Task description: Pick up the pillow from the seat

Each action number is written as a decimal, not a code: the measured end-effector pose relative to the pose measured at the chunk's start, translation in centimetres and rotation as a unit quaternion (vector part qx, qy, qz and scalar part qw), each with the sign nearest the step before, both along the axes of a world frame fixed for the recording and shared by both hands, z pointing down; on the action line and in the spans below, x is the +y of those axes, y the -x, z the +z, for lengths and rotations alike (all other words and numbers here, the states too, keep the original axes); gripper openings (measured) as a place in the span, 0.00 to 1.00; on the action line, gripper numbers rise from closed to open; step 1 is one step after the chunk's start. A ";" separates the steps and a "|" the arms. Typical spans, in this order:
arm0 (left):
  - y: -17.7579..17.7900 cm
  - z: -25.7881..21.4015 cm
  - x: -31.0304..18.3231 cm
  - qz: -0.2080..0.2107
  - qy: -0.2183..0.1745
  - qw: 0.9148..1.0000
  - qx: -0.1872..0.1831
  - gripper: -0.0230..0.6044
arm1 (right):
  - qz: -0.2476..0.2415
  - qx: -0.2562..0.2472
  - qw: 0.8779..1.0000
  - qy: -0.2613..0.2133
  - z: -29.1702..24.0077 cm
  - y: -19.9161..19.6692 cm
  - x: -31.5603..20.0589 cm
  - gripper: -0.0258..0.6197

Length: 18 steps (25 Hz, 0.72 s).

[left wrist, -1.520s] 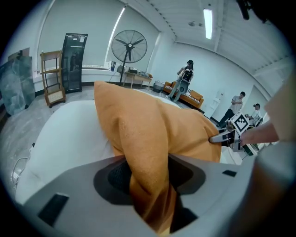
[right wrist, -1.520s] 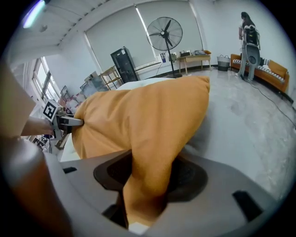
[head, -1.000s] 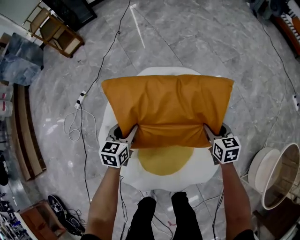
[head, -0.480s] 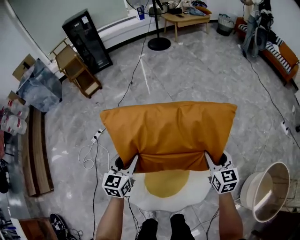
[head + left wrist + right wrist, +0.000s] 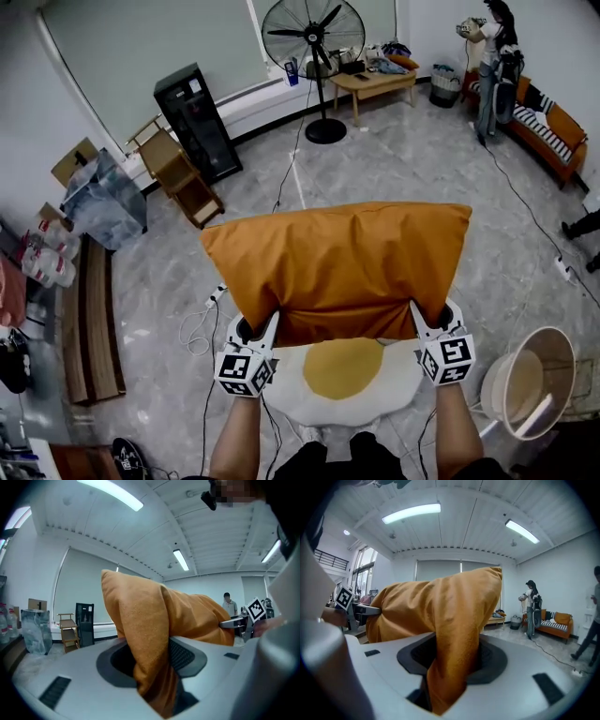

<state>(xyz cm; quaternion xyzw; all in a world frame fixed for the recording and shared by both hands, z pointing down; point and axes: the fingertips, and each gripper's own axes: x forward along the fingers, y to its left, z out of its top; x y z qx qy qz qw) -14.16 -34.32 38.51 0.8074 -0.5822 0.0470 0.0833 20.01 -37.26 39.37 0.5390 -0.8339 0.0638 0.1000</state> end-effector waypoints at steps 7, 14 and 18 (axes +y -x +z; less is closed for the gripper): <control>1.1 -5.1 3.5 -0.002 -0.036 0.999 0.019 0.38 | 0.003 0.002 1.000 -0.030 -5.5 1.1 3.0 0.33; 0.8 -7.2 5.9 0.017 -0.053 0.998 0.018 0.39 | -0.006 0.038 0.998 -0.053 -7.5 1.0 6.0 0.33; 0.8 -7.5 7.0 0.012 -0.059 0.998 0.033 0.39 | -0.005 0.034 0.998 -0.062 -8.6 1.0 6.9 0.33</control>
